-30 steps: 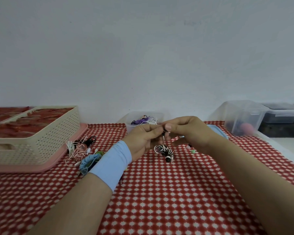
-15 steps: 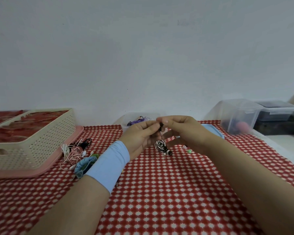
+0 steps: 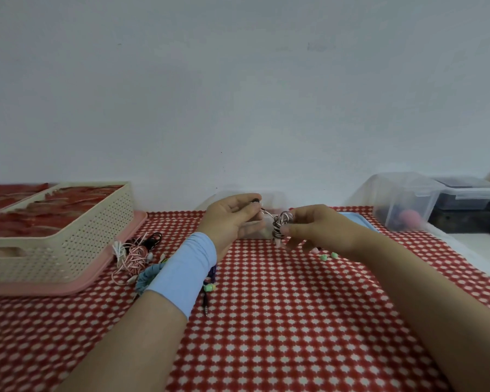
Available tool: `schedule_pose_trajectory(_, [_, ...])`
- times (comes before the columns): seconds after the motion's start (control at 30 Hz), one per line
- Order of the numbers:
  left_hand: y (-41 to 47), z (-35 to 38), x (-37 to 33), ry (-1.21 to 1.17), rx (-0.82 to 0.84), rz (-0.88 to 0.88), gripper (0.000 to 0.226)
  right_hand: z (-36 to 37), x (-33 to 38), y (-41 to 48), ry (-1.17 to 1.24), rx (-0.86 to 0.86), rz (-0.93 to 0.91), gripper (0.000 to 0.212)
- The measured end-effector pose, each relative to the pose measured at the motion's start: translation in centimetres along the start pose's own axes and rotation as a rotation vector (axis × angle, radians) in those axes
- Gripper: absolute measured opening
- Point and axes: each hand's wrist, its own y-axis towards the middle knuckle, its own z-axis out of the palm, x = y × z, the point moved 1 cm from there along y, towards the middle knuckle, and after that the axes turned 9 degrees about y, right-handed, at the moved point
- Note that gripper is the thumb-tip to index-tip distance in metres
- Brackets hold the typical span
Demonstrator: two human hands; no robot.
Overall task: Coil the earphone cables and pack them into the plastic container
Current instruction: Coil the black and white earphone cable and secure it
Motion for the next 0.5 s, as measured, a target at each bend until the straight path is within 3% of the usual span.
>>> schedule_pose_trajectory(0.3, [1.2,-0.6,-2.8,0.282,-0.169,0.086,0.014,-0.3,1.7,1.4,-0.021,-0.18,-0.07,0.008])
schedule_pose_trajectory(0.5, [5.8,-1.4,-5.7,0.694,-0.161,0.109,0.015,-1.5,4.6,6.0,-0.417,-0.315,-0.182,0.008])
